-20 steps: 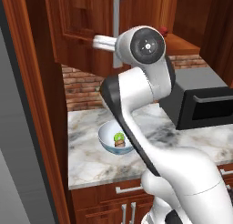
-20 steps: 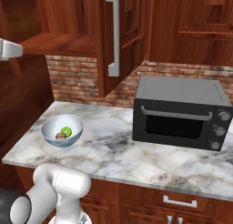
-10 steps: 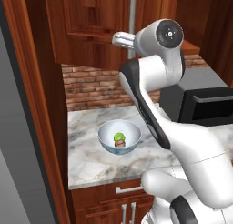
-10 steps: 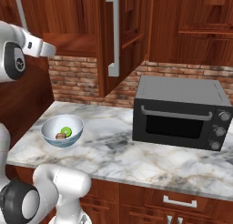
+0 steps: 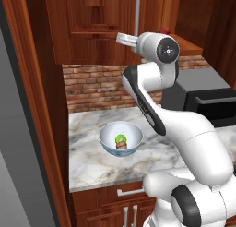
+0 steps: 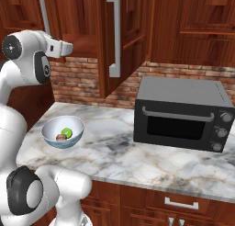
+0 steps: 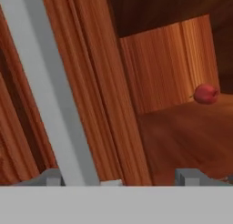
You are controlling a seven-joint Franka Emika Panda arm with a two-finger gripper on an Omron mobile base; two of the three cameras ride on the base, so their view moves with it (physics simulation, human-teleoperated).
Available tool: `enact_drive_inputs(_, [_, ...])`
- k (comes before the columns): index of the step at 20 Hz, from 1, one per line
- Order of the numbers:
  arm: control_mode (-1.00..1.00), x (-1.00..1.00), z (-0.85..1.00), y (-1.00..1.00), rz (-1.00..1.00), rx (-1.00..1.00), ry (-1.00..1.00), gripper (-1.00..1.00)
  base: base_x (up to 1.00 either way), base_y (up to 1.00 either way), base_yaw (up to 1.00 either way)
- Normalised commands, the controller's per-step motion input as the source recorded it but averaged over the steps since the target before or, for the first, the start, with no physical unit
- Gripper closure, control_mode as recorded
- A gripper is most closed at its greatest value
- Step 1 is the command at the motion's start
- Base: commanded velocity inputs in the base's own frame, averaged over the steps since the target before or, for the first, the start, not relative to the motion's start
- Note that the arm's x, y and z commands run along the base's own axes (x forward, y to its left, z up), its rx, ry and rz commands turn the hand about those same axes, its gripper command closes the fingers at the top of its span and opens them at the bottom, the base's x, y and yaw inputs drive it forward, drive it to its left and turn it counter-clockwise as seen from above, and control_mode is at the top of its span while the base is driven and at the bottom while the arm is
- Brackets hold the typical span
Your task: Open the cabinet. Pick the tangerine and kiwi from the cabinet and place them into the bowl. Then close the cabinet.
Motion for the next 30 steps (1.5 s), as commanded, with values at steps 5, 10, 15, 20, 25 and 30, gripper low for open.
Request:
enact_drive_inputs(5, [-1.0,1.0,-0.42,0.0,-0.07,-0.04,-0.16,-1.0,0.0,0.0,0.0])
enact_drive_inputs(10, [-1.0,1.0,-0.07,0.0,-0.02,0.0,0.14,-1.0,0.0,0.0,0.0])
enact_drive_inputs(15, [-1.0,1.0,0.0,0.0,0.0,0.0,0.3,-1.0,0.0,0.0,0.0])
enact_drive_inputs(20, [-1.0,-0.47,0.45,-0.01,0.0,0.01,0.4,-1.0,0.0,0.0,0.0])
enact_drive_inputs(25, [-1.0,-1.0,0.61,-0.17,0.0,0.05,0.32,-1.0,0.0,0.0,0.0])
enact_drive_inputs(30, [-1.0,-0.89,0.71,-0.12,0.0,0.02,0.27,-1.0,0.0,0.0,0.0])
